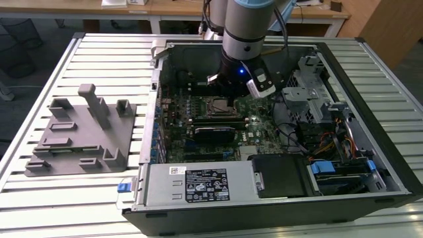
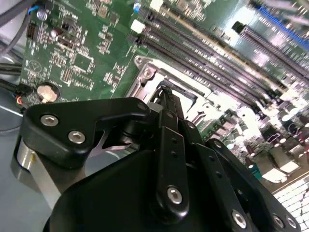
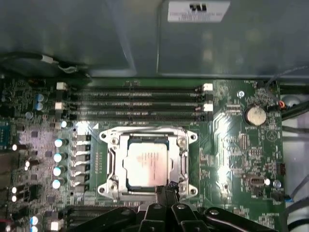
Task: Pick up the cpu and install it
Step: 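Install the second cpu locking lever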
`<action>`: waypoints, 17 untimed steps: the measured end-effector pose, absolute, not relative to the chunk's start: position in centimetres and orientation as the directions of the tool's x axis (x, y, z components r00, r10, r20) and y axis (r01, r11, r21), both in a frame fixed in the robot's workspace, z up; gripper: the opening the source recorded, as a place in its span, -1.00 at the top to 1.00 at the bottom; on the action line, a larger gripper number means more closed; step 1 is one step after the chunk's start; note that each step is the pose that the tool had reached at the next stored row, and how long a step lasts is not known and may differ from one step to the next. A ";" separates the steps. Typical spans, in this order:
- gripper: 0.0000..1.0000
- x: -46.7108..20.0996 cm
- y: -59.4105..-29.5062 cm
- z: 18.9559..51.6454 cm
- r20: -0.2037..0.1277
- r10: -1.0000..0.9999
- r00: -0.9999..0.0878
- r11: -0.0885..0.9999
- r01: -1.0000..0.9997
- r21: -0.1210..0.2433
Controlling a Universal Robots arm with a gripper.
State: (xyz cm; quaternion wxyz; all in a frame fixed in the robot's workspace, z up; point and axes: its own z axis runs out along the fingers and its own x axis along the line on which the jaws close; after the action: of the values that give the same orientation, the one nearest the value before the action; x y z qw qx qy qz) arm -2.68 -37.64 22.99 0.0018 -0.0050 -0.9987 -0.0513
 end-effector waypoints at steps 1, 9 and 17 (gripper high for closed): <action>0.79 -2.7 -37.8 23.0 0.004 0.010 -1.000 0.995 0.010 0.102; 0.79 -2.7 -38.5 23.0 0.008 0.009 -1.000 0.995 0.009 0.102; 0.79 -2.8 -39.3 22.9 0.009 0.006 -1.000 0.995 0.007 0.102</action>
State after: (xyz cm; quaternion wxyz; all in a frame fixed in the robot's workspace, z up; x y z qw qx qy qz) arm -2.85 -39.35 22.92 0.0043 -0.0033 -0.9987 -0.0512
